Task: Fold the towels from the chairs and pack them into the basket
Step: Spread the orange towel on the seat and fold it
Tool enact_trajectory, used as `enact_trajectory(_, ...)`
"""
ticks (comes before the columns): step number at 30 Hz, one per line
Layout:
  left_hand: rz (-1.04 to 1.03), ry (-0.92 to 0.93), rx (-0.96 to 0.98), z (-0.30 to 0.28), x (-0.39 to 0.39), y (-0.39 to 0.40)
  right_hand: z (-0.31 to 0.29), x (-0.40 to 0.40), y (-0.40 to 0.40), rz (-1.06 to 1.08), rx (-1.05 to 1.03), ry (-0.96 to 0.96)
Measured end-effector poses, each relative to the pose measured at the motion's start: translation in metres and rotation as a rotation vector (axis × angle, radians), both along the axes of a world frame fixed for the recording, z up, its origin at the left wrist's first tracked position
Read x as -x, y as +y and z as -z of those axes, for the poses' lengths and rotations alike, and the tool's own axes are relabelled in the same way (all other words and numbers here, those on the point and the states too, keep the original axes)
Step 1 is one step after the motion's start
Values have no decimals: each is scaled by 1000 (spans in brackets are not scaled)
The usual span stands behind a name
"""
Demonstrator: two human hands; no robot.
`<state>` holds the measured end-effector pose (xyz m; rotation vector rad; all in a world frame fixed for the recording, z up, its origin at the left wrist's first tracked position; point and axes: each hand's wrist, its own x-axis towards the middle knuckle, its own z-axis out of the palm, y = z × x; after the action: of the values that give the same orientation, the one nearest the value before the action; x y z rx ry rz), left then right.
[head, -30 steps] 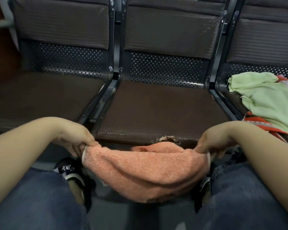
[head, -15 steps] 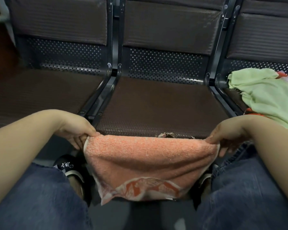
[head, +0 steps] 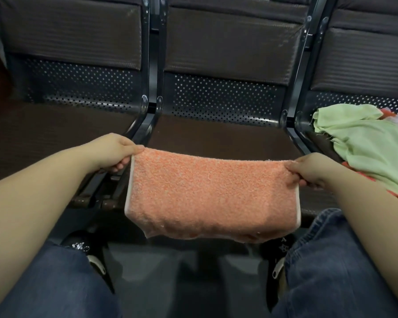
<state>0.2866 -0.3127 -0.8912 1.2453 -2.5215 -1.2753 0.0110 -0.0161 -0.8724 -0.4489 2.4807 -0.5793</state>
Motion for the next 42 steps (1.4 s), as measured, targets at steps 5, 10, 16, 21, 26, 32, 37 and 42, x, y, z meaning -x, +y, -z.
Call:
enact_trajectory(5, -178, 179, -108, 1, 31, -7, 21, 19, -28, 102, 231, 202)
enact_trajectory(10, -234, 356, 74, 3, 62, -11, 31, 23, -54, 95, 303, 365)
enact_trajectory(16, -153, 317, 331, 1, 88, -5, 36, 25, -72, -145, 245, 575)
enact_trajectory(21, -72, 273, 301, 2, 94, -8, 39, 23, -84, -271, 287, 607)
enact_trajectory(26, 60, 72, 143, 14, 96, -3, 44, 14, -86, -362, 62, 428)
enact_trajectory(32, 289, -478, 152, 27, 84, -1, 45, 8, -79, -342, -18, 321)
enact_trajectory(37, 223, -540, 225, 20, 61, 6, 48, 5, -60, -323, -196, 197)
enact_trajectory(42, 24, -452, 188, 14, 35, 11, 35, -2, -43, -254, -264, 252)
